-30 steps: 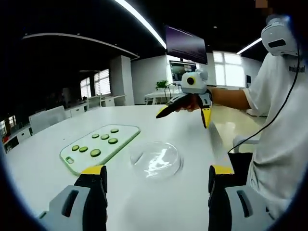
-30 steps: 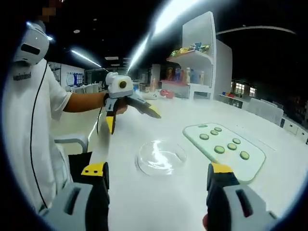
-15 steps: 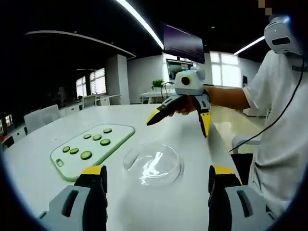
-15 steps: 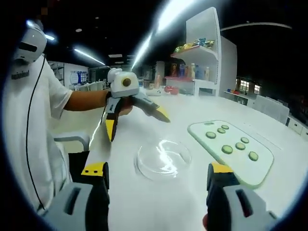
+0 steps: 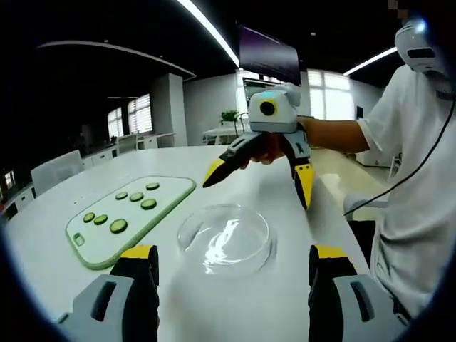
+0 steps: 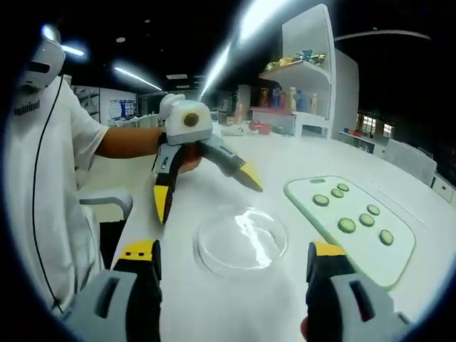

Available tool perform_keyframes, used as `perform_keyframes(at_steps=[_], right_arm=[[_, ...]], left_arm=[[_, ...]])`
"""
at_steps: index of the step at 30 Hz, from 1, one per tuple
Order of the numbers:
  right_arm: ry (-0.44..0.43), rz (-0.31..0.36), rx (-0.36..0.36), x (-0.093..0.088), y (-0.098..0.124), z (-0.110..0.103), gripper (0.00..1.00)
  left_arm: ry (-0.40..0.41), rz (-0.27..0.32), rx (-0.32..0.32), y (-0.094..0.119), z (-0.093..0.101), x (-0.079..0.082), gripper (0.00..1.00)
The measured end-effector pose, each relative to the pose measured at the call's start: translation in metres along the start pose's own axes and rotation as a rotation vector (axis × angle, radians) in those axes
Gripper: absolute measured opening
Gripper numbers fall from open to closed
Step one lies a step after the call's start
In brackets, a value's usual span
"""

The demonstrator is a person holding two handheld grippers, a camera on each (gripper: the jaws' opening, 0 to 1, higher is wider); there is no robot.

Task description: Open the petri dish lid, add cucumber slices into the petri dish, and close the lid

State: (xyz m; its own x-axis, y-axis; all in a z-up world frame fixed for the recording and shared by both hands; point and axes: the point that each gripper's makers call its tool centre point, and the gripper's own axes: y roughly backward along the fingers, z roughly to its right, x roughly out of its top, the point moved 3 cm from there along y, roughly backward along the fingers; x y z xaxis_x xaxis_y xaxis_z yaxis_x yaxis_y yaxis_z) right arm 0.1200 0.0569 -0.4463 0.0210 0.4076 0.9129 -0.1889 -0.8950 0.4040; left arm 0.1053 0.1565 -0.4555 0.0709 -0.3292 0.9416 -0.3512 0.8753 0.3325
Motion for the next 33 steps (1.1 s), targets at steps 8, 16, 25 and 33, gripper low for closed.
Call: perform_keyframes(at_steps=[8,16,25,33], right_arm=[[0.007,-0.025,0.015,-0.003,-0.008,0.003,0.84],[0.02,-0.049,0.043,-0.005,-0.02,0.002,0.83],[0.023,-0.063,0.065,-0.01,-0.027,0.007,0.83],[0.034,-0.074,0.093,-0.012,-0.029,0.013,0.83]], left_arm=[[-0.009,-0.002,0.0,-0.006,-0.004,-0.001,0.87],[-0.001,-0.002,-0.01,-0.01,-0.007,-0.003,0.87],[-0.001,-0.025,-0.043,-0.019,-0.008,-0.005,0.87],[-0.013,-0.025,-0.063,-0.021,-0.011,-0.003,0.87]])
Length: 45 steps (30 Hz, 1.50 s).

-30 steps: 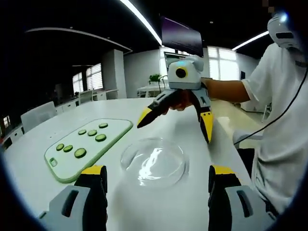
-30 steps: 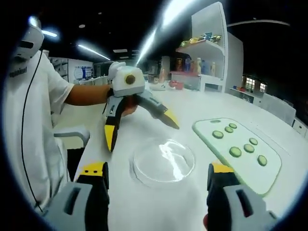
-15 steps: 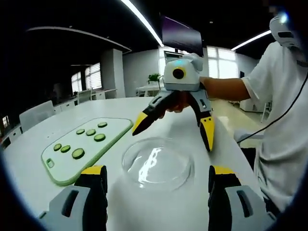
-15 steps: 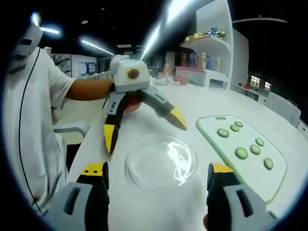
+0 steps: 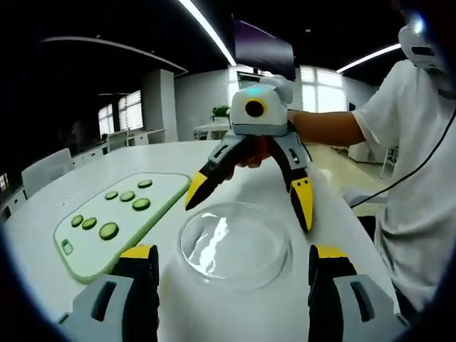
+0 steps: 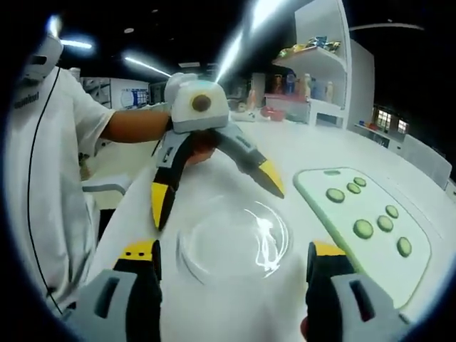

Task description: Open the petri dish lid, add cucumber slices into the petri dish, and close the lid

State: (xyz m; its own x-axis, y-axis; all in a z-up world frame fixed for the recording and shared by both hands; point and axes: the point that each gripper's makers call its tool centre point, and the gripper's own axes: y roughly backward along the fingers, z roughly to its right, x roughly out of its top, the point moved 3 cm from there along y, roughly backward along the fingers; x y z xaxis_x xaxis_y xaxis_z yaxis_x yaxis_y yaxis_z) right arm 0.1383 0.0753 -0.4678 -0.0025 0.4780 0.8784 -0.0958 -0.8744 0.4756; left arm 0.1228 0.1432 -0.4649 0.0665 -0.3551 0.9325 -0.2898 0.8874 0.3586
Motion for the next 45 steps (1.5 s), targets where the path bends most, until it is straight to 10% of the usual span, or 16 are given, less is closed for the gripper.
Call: perform_keyframes(at_steps=[45], right_arm=[[0.038,-0.001,0.073,-0.004,-0.009,0.003,0.77]], left_arm=[[-0.011,-0.004,-0.085,-0.013,-0.001,-0.004,0.79]])
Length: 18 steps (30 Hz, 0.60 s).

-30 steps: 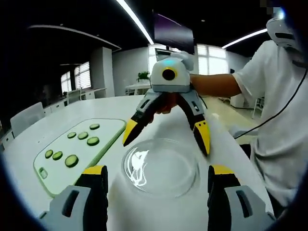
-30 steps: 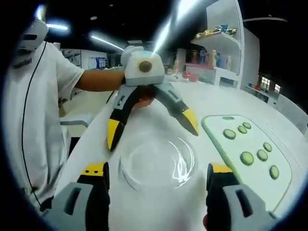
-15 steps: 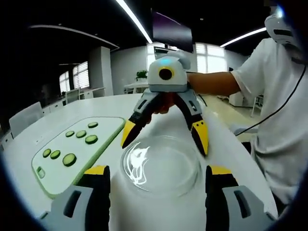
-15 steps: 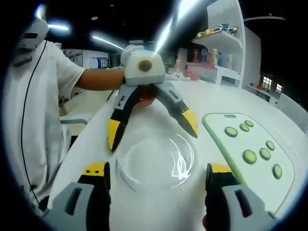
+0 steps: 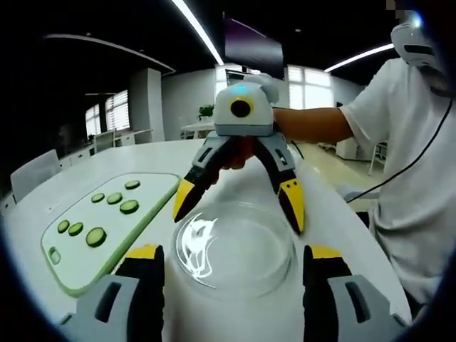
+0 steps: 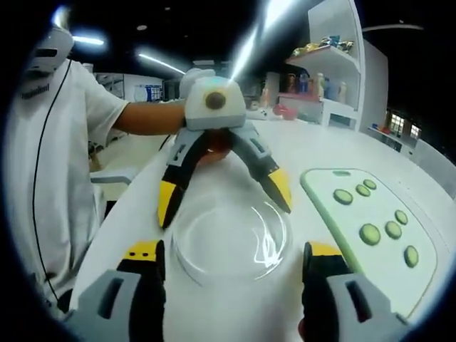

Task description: Open the petri dish lid, add cucumber slices into the petri dish, and close the lid

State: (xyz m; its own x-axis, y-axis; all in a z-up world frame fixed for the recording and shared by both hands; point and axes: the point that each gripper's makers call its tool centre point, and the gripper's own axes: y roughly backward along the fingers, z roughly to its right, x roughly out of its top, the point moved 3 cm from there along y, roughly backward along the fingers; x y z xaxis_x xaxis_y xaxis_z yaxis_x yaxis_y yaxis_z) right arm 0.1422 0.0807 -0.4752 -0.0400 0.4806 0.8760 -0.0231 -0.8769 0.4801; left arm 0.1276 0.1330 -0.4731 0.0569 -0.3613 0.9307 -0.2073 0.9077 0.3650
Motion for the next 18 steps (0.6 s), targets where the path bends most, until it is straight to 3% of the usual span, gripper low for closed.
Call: perform_keyframes(at_steps=[18], right_arm=[[0.008,-0.006,0.0,-0.0006,-0.0014,0.0015,0.67]], left_arm=[[-0.006,-0.009,0.009,0.0006,-0.0026,-0.0009,0.68]])
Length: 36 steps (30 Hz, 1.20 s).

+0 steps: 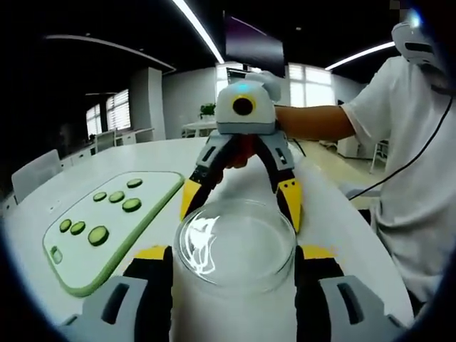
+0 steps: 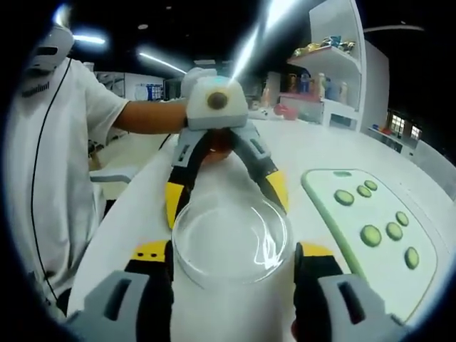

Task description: Open the petri dish lid, add cucumber slices into the petri dish, and close the lid

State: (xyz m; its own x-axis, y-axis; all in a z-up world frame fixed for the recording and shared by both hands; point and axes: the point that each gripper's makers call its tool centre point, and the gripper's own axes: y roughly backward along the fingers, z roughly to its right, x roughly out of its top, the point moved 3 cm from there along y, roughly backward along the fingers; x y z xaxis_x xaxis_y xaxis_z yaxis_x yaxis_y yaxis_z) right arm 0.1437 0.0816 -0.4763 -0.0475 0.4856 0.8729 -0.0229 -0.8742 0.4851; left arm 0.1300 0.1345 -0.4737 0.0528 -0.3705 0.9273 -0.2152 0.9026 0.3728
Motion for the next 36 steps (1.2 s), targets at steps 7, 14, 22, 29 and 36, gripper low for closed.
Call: perform_keyframes(at_steps=[7,14,22,29,36], right_arm=[[0.007,-0.002,0.004,0.0008,-0.002,-0.0007,0.65],[0.01,-0.005,0.006,0.0011,-0.0025,-0.0001,0.65],[0.009,0.003,0.008,0.0011,-0.0025,0.0004,0.64],[0.009,0.002,0.009,0.0012,-0.0019,0.0,0.63],[0.014,-0.006,0.007,0.0028,-0.0004,-0.0002,0.63]], left_arm=[[-0.003,-0.001,-0.002,-0.001,0.0,-0.0004,0.67],[-0.009,-0.003,0.002,-0.0005,-0.0007,-0.0005,0.67],[-0.014,-0.006,0.005,0.0,-0.0011,-0.0006,0.66],[-0.013,-0.007,0.006,0.0003,-0.0007,-0.0006,0.65],[-0.027,-0.008,0.008,0.0014,0.0,0.003,0.66]])
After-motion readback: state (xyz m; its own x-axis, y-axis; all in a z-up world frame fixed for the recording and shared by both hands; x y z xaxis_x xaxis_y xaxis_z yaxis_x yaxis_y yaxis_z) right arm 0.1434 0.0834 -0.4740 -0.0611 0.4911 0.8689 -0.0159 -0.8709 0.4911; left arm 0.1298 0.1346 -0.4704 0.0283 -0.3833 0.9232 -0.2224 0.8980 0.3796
